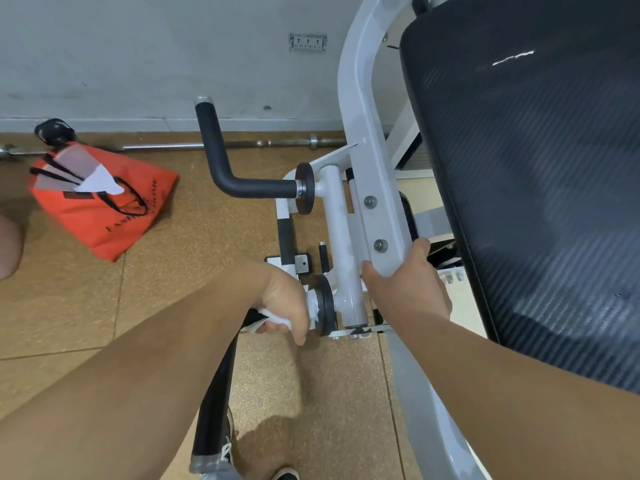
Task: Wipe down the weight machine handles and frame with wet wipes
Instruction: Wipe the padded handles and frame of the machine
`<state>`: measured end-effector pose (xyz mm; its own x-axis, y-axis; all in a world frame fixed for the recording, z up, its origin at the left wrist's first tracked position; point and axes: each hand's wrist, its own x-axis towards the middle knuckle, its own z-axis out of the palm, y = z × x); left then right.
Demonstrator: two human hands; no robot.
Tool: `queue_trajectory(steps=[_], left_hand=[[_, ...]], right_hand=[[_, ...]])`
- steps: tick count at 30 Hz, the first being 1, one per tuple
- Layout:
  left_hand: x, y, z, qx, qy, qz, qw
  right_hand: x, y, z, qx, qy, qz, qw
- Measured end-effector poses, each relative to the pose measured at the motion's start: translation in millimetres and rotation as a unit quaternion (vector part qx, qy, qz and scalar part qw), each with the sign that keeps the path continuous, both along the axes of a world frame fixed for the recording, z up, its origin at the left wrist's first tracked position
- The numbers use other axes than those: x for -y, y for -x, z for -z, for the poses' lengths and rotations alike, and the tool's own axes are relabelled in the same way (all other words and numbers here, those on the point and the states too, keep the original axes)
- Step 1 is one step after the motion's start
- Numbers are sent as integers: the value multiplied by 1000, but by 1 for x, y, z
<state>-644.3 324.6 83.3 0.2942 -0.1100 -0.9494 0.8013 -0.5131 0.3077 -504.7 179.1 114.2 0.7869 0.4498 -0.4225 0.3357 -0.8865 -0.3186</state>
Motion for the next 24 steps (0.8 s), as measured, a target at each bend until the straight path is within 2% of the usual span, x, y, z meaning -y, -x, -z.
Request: queue_trajectory(steps=[2,3,4,5,6,7,9,11,13,14,16,17,18,19,20,21,22,23,24], left_hand=[[15,4,1,77,-134,5,988],[29,10,-4,118,-240,13,963],[44,18,-8,154,-348,29,924],[59,23,-11,180,-426,46,886],[69,26,-10,187,-465,55,863],[73,24,-10,181,-469,41,863],[57,13,-14,137,-402,8,905],[32,3,-18,95,-219,7,971],[15,-5,-29,38,-55,24,997],[12,-7,-29,21,-27,26,999],[17,-8,-23,30,-91,41,995],[27,-3,-17,62,-175,35,982],[40,5,-14,94,-290,38,952],[55,16,-12,138,-394,61,907],[67,24,-12,158,-463,76,869],[73,26,-12,178,-490,83,849],[70,23,-12,166,-477,71,860],[60,16,-14,144,-427,49,892],[47,9,-12,121,-340,15,933]], right_hand=[[-1,-1,1,2,6,-8,1000],[-1,-1,1,2,10,-8,1000],[-1,-1,0,1,11,-7,1000],[-1,-1,0,0,11,-7,1000],[-2,-1,0,-1,10,-7,1000],[-2,0,-1,-3,8,-5,1000],[-2,0,0,-4,3,-3,1000],[-2,-1,1,-1,5,-5,1000],[-2,0,1,-1,8,-4,1000],[-2,0,1,1,8,-5,1000],[-3,0,2,2,8,-4,1000],[-2,-1,2,2,8,-4,1000],[-2,-2,2,0,10,-4,1000],[-1,-1,1,-2,11,-6,1000],[-1,-1,1,-3,10,-6,1000],[-1,-1,1,-3,8,-5,1000],[-2,-1,2,-4,7,-3,1000],[-2,-2,2,-4,5,-2,1000],[-2,-2,3,-4,5,-2,1000]])
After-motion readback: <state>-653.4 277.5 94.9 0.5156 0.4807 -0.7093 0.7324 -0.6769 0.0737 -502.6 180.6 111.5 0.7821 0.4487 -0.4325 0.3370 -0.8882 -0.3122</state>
